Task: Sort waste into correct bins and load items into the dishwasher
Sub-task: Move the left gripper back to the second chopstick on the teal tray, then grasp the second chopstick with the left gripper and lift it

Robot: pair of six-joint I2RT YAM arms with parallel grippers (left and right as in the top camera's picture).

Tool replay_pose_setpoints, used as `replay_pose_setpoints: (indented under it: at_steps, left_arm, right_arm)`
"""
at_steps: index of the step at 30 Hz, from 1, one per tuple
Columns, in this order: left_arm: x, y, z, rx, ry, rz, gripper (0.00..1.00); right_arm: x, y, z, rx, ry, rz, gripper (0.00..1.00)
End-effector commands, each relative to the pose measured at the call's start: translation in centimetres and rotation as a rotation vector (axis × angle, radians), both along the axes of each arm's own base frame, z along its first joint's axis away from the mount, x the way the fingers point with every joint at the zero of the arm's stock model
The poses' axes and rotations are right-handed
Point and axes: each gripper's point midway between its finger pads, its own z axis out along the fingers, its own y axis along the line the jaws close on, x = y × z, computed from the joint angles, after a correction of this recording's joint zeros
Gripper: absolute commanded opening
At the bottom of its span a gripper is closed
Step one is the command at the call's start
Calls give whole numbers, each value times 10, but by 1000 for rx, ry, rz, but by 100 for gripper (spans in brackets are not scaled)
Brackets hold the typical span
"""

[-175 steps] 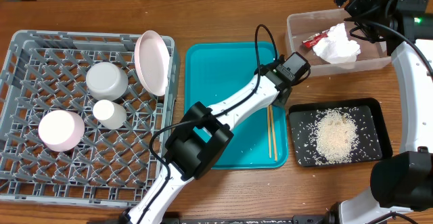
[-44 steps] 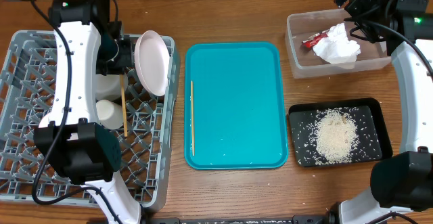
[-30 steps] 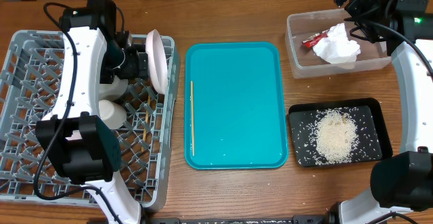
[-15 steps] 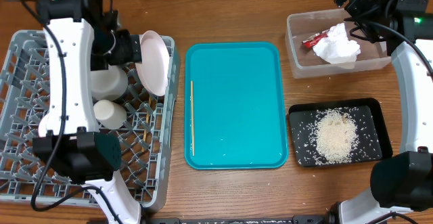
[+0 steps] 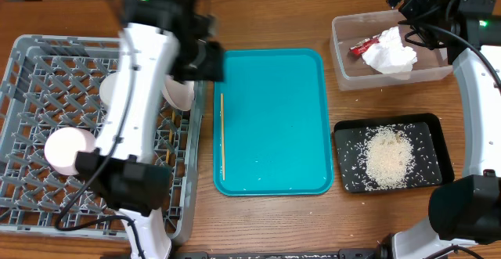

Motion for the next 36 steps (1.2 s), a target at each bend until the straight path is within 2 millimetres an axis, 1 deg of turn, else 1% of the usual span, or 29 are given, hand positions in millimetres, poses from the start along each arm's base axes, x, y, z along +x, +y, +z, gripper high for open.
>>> replay_pose_setpoints:
  at_steps: [1, 3, 6, 7, 8, 9, 12, 14, 16, 22, 26, 29, 32, 36]
  left_arm:
    - [-14, -12, -28, 75, 61, 82, 60]
    - [-17, -18, -55, 114, 83, 134, 59]
    - [-15, -26, -85, 115, 89, 196, 54]
    - [-15, -27, -96, 115, 87, 214, 54]
    - [-14, -25, -104, 127, 85, 240, 52]
    - [-14, -19, -115, 161, 83, 290, 52]
    - [-16, -3, -131, 237, 69, 359, 52]
    - [-15, 4, -138, 273, 49, 363, 53]
    - [-15, 7, -145, 284, 43, 364, 53]
    - [-14, -3, -163, 254, 21, 348, 52]
    - [-13, -5, -173, 246, 2, 345, 46]
    - [-12, 0, -186, 265, -24, 350, 47]
    - [-17, 5, -197, 278, -25, 351, 47]
    - [-22, 9, -204, 293, -17, 350, 47]
  right_arm:
    - [1, -1, 9, -15, -24, 1, 100]
    - [1, -1, 9, -15, -24, 1, 100]
    - [1, -1, 9, -15, -24, 1, 100]
    - [1, -1, 9, -15, -24, 1, 100]
    - [1, -1, 9, -15, -24, 1, 100]
    - [1, -1, 9, -15, -24, 1, 100]
    - [1, -1, 9, -15, -24, 1, 100]
    - [1, -1, 9, -15, -24, 1, 100]
    - [1, -1, 9, -15, -24, 1, 100]
    - [1, -1, 9, -15, -24, 1, 100]
    - [1, -1, 9, -15, -24, 1, 100]
    - [1, -1, 9, -15, -24, 1, 100]
    - [1, -1, 9, -15, -24, 1, 100]
    - [1, -1, 9, -15, -24, 1, 100]
